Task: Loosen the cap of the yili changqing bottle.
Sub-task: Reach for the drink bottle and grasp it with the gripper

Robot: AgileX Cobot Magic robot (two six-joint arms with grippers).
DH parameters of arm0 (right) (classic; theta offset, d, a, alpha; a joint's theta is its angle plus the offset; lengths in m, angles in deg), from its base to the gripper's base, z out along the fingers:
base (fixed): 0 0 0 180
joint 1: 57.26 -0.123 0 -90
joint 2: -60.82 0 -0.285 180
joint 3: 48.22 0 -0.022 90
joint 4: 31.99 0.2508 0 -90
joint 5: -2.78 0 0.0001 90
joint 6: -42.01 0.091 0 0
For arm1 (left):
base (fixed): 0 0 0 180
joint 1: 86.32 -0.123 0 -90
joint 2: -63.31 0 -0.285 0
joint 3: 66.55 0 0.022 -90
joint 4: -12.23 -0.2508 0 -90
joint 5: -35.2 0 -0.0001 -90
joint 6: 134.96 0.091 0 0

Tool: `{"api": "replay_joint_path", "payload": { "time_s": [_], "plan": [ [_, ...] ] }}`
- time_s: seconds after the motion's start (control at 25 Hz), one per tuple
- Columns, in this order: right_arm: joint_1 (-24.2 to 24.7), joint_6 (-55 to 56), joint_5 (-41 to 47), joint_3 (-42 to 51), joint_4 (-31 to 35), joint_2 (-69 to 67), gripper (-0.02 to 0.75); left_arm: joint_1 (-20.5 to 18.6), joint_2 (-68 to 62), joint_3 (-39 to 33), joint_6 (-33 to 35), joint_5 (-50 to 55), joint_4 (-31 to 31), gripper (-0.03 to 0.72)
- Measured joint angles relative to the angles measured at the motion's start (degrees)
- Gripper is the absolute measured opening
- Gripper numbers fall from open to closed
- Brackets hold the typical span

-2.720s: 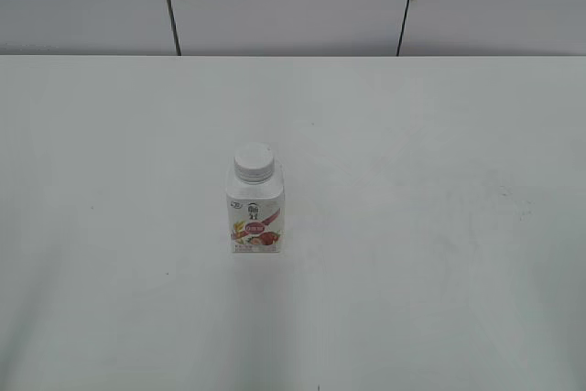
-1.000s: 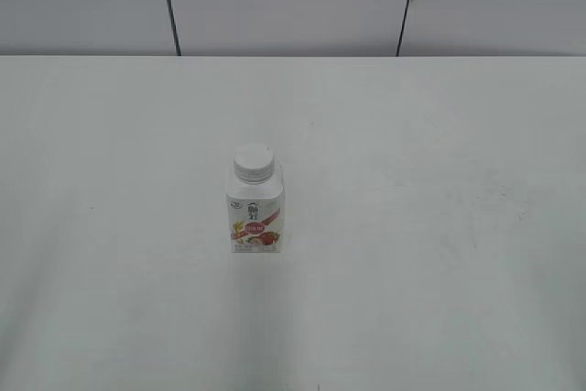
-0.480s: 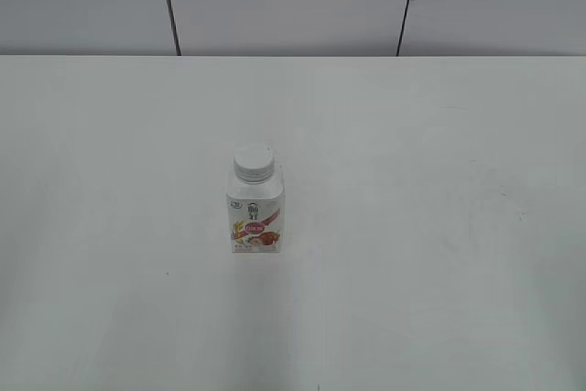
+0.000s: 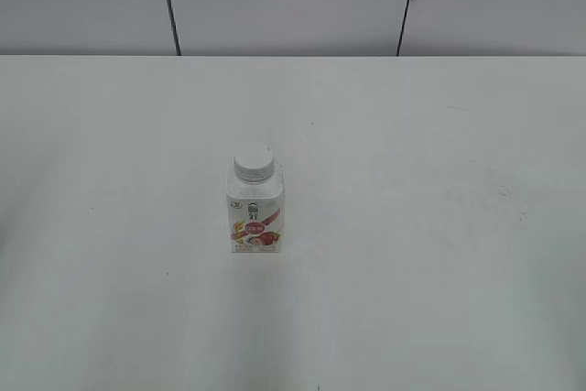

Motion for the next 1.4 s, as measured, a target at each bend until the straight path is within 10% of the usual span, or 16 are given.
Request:
{"api": "replay_joint_path", "payload": {
  "time_s": [0.6,1.2,1.4],
  "plan": [
    [0.0,0.0,0.0,0.0,2.1,0.0,0.574,0.0,-33.3,0.0,-1.3,-19.9,-3.0,0.47],
    [0.0,0.0,0.0,0.0,2.4,0.0,0.574,-6.5,-60.7,9.7,-40.4,-45.0,-65.5,0.47],
    [0.0,0.0,0.0,0.0,2.4,0.0,0.574,-8.0,-68.8,13.7,-41.9,-48.4,-75.0,0.47]
  ]
}}
